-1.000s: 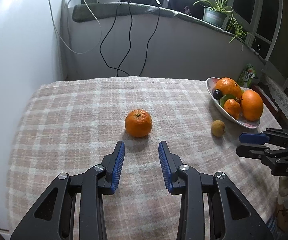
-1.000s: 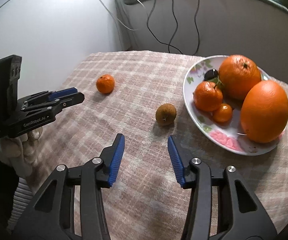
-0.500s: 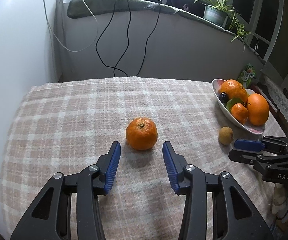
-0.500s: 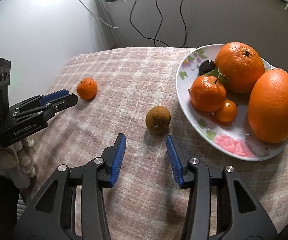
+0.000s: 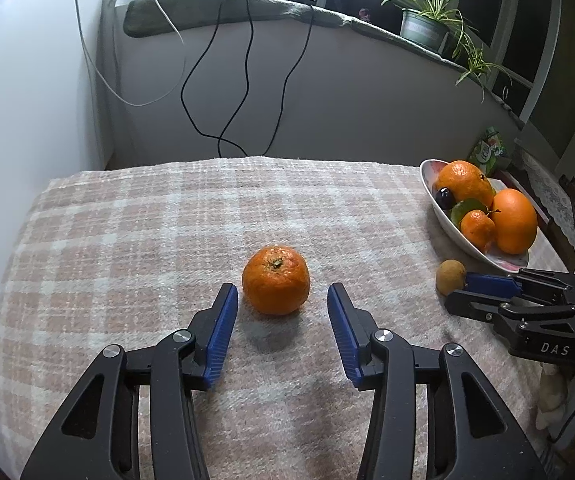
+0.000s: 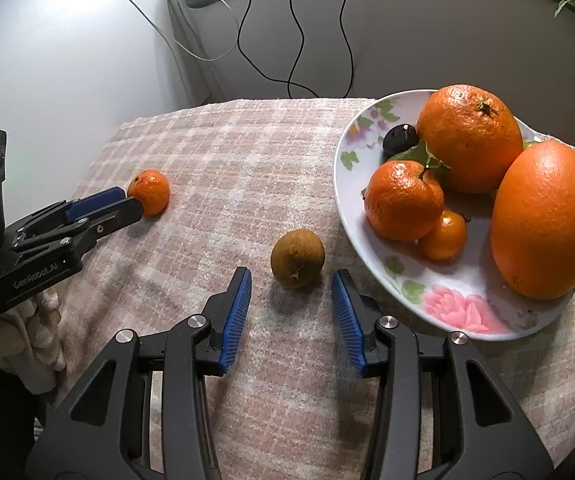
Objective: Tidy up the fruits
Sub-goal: 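Move the left gripper to the small tangerine while the right gripper moves to the brown kiwi, then close the left gripper on the tangerine while the right gripper closes on the kiwi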
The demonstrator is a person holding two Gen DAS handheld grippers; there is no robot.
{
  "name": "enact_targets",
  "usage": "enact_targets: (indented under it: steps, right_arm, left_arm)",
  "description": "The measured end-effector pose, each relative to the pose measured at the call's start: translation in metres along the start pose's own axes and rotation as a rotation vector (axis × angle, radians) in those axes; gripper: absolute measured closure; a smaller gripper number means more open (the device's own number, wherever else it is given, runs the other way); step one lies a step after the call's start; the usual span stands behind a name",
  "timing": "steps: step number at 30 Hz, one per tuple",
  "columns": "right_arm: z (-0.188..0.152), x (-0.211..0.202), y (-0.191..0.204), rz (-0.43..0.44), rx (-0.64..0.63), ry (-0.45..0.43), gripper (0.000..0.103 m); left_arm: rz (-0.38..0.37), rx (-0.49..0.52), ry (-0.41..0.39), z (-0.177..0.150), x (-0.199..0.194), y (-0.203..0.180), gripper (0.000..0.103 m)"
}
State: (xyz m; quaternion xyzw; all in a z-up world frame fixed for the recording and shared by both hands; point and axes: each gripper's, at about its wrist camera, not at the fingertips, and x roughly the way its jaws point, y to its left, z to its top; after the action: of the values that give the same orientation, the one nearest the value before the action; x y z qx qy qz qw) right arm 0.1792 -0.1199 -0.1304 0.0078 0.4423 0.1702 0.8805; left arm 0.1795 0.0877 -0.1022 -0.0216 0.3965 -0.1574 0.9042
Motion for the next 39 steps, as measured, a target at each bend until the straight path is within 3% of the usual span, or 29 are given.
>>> enact_targets:
  steps: [28, 32, 39]
  right_arm:
    - [0.005, 0.010, 0.009, -0.051, -0.030, -0.017, 0.068]
    - [0.006, 0.011, 0.007, -0.056, -0.023, -0.019, 0.073]
    - [0.006, 0.010, 0.007, -0.056, -0.023, -0.021, 0.074]
  left_arm:
    - [-0.017, 0.001, 0.022, 0.009, 0.018, 0.004, 0.058]
    - [-0.019, 0.001, 0.029, 0.009, 0.020, 0.004, 0.058]
    - [-0.013, 0.000, 0.026, 0.008, 0.020, 0.006, 0.065]
